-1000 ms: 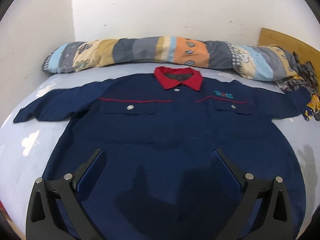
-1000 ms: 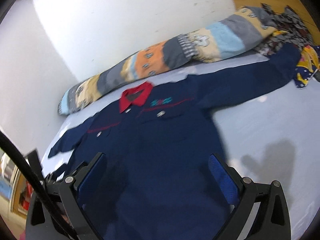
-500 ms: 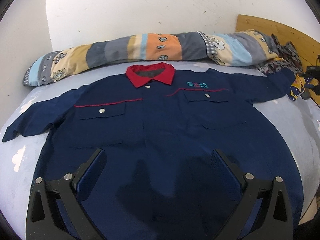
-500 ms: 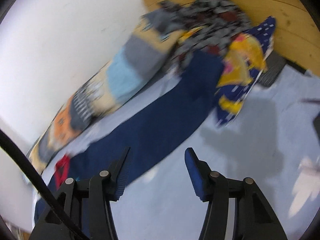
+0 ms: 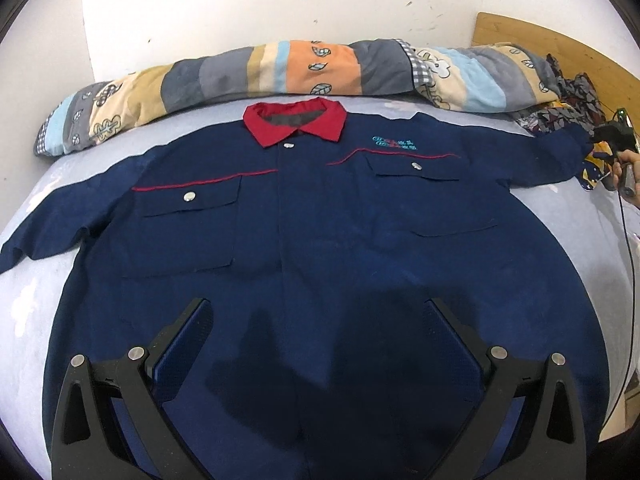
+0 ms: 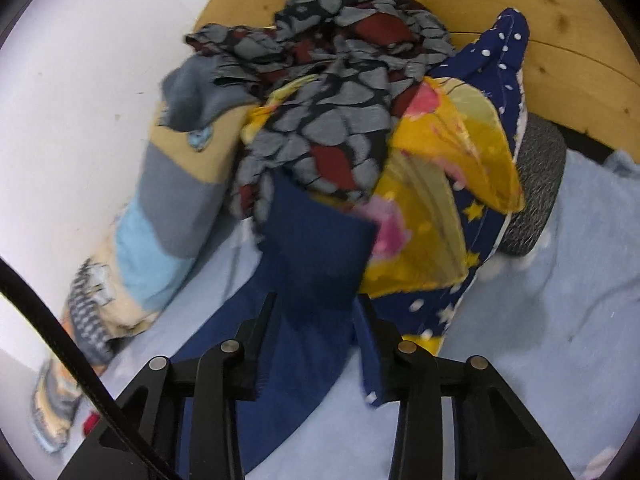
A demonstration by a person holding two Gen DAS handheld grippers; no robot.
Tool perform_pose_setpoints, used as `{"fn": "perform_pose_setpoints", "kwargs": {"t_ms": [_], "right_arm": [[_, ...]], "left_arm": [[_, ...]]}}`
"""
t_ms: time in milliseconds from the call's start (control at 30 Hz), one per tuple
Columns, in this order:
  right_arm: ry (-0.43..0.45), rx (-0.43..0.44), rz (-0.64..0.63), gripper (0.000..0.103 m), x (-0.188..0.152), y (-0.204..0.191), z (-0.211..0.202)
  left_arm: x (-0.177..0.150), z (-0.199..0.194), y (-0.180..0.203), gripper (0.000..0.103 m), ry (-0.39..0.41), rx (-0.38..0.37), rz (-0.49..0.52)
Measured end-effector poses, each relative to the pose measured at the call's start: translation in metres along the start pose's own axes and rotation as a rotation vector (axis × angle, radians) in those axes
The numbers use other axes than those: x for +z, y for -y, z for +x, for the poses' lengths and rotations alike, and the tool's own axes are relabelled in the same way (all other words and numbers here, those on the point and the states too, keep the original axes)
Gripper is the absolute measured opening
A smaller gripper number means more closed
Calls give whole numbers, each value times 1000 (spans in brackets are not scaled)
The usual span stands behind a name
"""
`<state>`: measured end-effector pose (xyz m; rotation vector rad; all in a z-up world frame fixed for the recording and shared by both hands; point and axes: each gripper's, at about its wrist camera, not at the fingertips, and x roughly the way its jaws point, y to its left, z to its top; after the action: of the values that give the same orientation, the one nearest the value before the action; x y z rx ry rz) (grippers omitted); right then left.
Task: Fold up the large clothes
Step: 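Lift the sleeve with the right tool and fold it across the jacket body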
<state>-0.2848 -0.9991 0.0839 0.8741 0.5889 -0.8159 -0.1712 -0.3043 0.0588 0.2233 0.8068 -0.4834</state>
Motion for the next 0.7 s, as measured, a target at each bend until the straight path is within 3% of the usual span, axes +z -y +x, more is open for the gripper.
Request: {"fn": "perform_pose_setpoints", "kwargs": {"t_ms": [167, 333, 367, 400, 433, 700], "right_arm": [[10, -63, -38, 41, 8, 0, 19], [-23, -70, -85, 41, 13, -3, 39], [-16, -66, -107, 38, 13, -6, 40], [-11, -61, -127, 17, 13, -9, 39], [-19, -56, -150, 12, 14, -12, 38], [100, 33, -185, 11, 6, -38, -24]], "left_arm": [[-1, 7, -1, 103, -18, 0, -6], [-3, 8, 3, 103, -31, 0, 9], [-3, 7, 4, 103, -29, 3, 14], [-4, 6, 5, 103, -27, 4, 15], [-3, 5, 5, 103, -26, 3, 15], [-2, -7, 4, 103, 2, 0, 13]]}}
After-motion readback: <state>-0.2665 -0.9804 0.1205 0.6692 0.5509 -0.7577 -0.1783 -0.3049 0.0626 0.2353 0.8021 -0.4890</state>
